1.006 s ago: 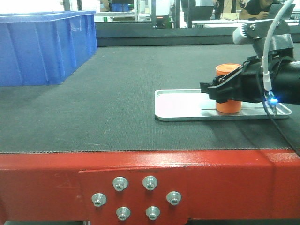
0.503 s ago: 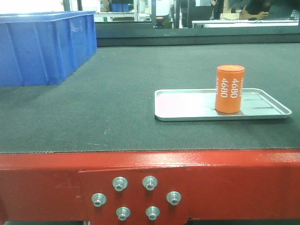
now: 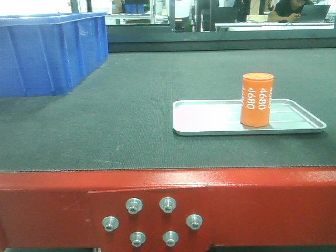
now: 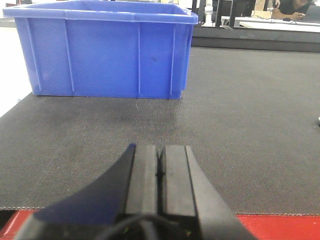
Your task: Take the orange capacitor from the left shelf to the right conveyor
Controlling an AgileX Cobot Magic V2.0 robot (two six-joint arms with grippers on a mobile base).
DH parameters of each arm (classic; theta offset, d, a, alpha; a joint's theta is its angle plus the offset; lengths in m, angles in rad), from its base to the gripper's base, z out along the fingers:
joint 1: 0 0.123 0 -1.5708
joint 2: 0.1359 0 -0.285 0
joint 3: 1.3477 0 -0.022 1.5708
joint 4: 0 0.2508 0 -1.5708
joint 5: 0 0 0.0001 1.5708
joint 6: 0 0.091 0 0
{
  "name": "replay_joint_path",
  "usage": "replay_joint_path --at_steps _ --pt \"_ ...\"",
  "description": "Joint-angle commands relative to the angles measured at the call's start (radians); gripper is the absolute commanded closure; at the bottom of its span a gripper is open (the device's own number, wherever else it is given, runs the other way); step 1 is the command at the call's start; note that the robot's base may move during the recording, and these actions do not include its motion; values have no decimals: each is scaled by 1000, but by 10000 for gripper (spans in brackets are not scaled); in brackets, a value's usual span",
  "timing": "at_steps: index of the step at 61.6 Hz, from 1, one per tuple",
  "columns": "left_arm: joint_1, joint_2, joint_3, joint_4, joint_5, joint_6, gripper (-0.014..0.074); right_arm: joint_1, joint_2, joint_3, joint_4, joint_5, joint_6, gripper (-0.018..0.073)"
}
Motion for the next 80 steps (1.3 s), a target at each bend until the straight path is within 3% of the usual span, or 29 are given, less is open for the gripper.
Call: replay_joint_path --at_steps 1,33,42,52,61,69,80 --pt "3 -12 -4 -2 -91 -2 723 1 -13 -30 -2 -71 3 505" --pt "3 -12 -4 -2 -91 -2 723 -1 -35 1 -1 -66 3 505" --pt "3 -12 -4 -2 -91 -2 723 -40 -198 156 32 -66 -38 505" --pt "3 -12 -4 -2 -91 -2 723 -145 -465 382 161 -67 -122 505" --pt "3 -12 -4 -2 -91 -2 723 -225 -693 544 183 -68 -126 505" --pt "3 -12 -4 -2 -91 -2 723 -248 -857 617 183 -68 -126 505" --pt "3 -8 -4 -2 -91 -2 723 -249 -846 677 183 -83 -121 505"
